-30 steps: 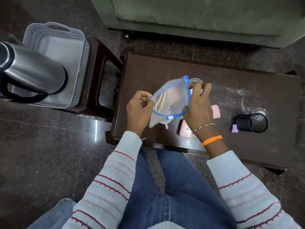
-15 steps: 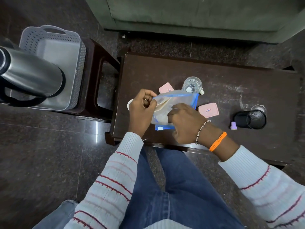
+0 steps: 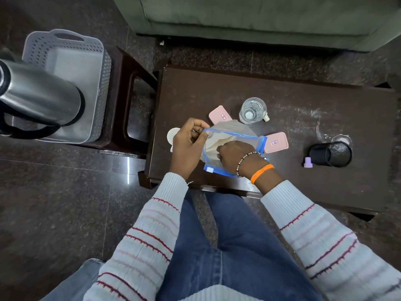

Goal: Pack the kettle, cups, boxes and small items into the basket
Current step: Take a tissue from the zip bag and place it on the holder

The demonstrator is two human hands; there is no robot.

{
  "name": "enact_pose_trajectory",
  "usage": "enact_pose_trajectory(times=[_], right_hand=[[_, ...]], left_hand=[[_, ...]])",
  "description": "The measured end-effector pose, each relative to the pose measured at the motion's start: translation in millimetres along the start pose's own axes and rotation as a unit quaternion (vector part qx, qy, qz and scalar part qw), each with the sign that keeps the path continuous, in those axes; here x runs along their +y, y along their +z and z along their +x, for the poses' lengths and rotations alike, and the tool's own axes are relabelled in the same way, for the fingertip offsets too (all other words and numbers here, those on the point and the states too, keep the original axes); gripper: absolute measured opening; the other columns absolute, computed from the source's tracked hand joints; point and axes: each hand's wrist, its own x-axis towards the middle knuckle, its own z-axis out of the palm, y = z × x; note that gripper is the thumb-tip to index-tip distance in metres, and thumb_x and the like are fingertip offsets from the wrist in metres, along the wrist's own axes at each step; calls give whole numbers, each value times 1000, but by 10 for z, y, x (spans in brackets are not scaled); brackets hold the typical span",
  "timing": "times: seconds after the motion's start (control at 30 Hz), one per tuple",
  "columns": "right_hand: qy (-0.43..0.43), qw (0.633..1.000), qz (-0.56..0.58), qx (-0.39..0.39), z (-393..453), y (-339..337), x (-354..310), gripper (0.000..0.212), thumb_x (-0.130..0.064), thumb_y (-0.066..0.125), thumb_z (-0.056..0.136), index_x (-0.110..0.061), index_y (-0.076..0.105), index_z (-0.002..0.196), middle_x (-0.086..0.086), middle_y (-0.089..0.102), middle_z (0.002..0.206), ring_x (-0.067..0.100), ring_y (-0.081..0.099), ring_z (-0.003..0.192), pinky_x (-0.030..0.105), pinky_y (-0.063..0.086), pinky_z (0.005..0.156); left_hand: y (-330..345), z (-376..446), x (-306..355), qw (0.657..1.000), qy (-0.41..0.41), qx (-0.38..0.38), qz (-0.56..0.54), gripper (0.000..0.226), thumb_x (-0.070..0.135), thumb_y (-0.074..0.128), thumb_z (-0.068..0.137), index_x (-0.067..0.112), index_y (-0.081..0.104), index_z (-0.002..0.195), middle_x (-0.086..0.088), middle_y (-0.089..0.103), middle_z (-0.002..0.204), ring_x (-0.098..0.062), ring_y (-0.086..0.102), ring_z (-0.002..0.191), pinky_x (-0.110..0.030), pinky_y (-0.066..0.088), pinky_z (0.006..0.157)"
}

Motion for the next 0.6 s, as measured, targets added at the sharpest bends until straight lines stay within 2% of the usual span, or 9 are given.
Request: enact_pose_trajectory(times=[0.1, 0.17, 0.3, 0.37, 0.5, 0.6], right_hand=[[12, 1000, 18, 20, 36, 7, -1, 31, -15, 39, 95, -1, 51, 120, 20, 47, 132, 39, 52, 116, 43, 45, 92], [18, 999, 29, 23, 61, 5, -18, 30, -12, 39, 94, 2, 50, 119, 21, 40, 137, 41, 50, 117, 46, 45, 93], [9, 999, 42, -8, 101, 16, -18, 27, -4, 40, 90, 5, 56, 110, 22, 37, 141, 41, 54, 111, 44, 46, 88], [-1, 999, 40, -24, 152, 46, -17, 28, -4, 39, 91, 5, 56, 111, 21, 36, 144, 37, 53, 116, 40, 44, 92], [-5, 997, 29, -78, 336, 161, -24, 34, -8, 41, 93, 1, 48, 125, 16, 39, 144, 29, 44, 129, 34, 34, 106], [-2, 994, 78, -82, 367, 170, 1, 33, -12, 45, 92, 0, 51, 123, 16, 52, 132, 31, 51, 120, 37, 40, 101]], left_hand=[[24, 12, -23, 1000, -6, -14, -4, 8, 6, 58, 86, 6, 61, 93, 2, 62, 78, -1, 55, 64, -8, 43, 57], [46, 32, -37, 1000, -8, -23, -5, 8, 5, 58, 86, 10, 60, 91, 8, 59, 74, -2, 55, 63, -9, 43, 58], [67, 51, -53, 999, 3, -31, -9, 12, 6, 59, 84, 18, 60, 86, 12, 59, 72, -6, 54, 63, -12, 44, 60], [58, 48, -62, 999, 7, -35, -9, 15, 8, 60, 84, 24, 60, 83, 16, 60, 71, -3, 55, 63, -11, 45, 60], [41, 43, -83, 999, -2, -54, -6, 14, 10, 61, 83, 24, 61, 85, 13, 61, 72, -3, 57, 64, -11, 46, 62], [45, 44, -99, 998, -16, -60, 11, 20, 10, 63, 82, 30, 61, 77, 8, 58, 66, -3, 54, 60, -12, 44, 61]])
